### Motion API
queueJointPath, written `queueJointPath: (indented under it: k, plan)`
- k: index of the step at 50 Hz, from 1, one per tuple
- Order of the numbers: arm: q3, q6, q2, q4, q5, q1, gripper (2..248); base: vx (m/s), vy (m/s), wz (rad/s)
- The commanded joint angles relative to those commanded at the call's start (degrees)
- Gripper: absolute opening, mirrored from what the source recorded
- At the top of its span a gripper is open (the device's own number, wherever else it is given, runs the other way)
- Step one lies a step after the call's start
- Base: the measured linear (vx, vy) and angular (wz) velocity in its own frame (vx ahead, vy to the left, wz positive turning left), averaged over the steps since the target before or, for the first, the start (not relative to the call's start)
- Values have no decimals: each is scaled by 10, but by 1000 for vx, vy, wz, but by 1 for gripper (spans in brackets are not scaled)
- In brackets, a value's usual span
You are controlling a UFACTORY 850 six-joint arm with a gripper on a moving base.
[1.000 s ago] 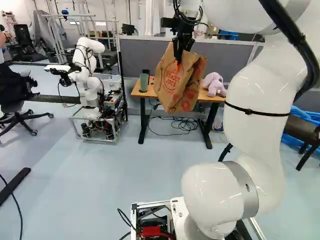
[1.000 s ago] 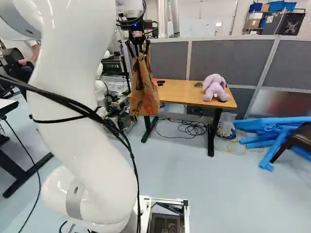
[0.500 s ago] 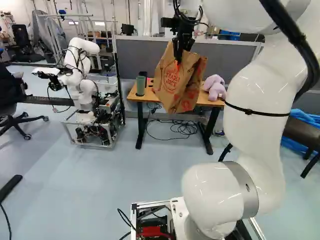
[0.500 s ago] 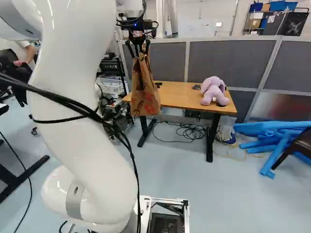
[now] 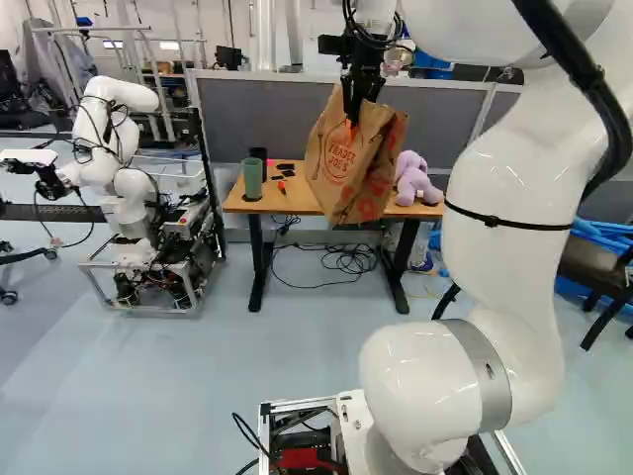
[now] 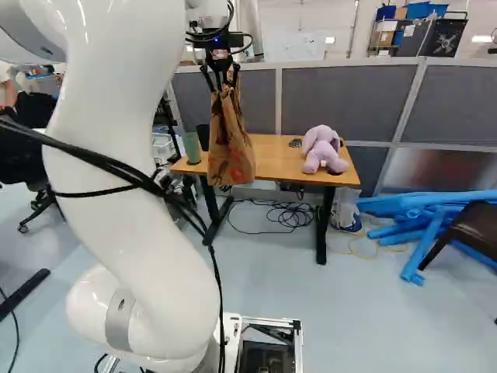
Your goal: Pick up the bag on the ground and place it on the table
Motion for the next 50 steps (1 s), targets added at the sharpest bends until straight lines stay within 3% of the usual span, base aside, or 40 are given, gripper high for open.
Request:
queueJointPath:
  k: [24, 50]
  plan:
    - [0, 0, 0, 0, 0, 0, 21, 164, -88, -97]
    - [0, 0, 0, 0, 0, 0, 21, 175, -9, -17]
